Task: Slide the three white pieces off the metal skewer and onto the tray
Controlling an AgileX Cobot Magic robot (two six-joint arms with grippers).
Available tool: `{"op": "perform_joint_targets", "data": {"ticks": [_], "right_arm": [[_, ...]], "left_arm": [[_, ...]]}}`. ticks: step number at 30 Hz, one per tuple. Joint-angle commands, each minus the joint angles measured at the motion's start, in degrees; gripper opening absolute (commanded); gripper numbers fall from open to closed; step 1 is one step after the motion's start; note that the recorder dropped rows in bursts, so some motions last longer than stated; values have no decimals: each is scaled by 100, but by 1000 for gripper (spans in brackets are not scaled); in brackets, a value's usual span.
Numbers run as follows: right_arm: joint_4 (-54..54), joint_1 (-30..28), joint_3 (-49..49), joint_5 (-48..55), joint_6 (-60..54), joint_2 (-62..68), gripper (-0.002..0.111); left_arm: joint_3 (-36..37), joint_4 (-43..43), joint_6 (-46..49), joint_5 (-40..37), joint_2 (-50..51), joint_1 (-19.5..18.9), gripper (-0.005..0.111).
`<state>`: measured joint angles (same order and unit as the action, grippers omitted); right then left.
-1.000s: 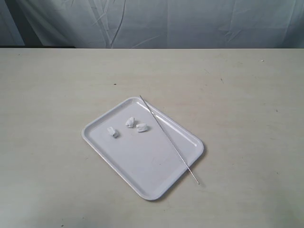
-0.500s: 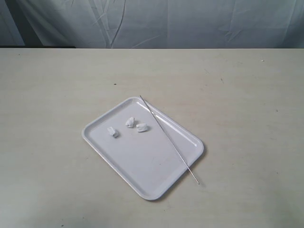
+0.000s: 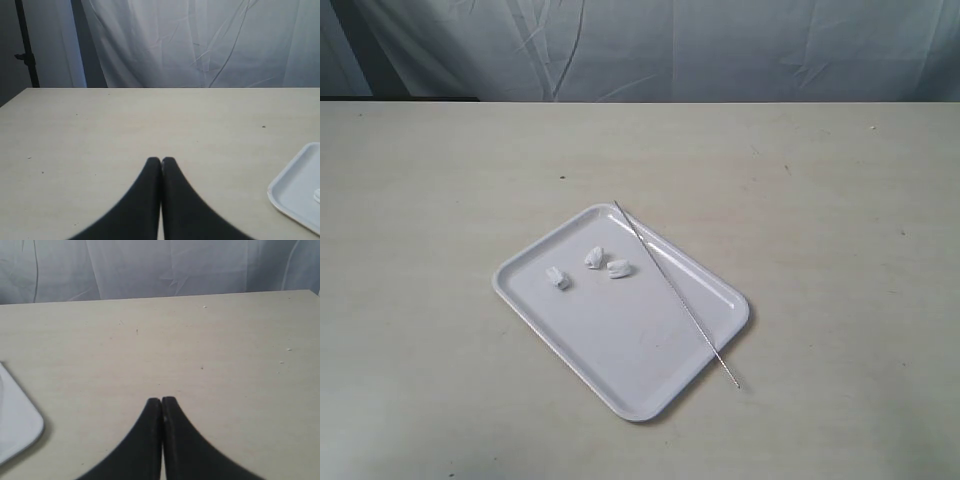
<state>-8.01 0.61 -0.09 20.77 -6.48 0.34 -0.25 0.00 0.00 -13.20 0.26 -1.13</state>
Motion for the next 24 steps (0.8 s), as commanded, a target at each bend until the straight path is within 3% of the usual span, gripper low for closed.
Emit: {"op": "perform_joint_targets", "data": {"ticks": [1, 24], "right_arm": [[-5, -23, 9, -10, -33, -34, -1], [-12, -23, 9, -10, -33, -34, -1]], "left_arm": [[25, -75, 0, -14, -26, -4, 0], [25, -50, 0, 26, -26, -4, 0]]}}
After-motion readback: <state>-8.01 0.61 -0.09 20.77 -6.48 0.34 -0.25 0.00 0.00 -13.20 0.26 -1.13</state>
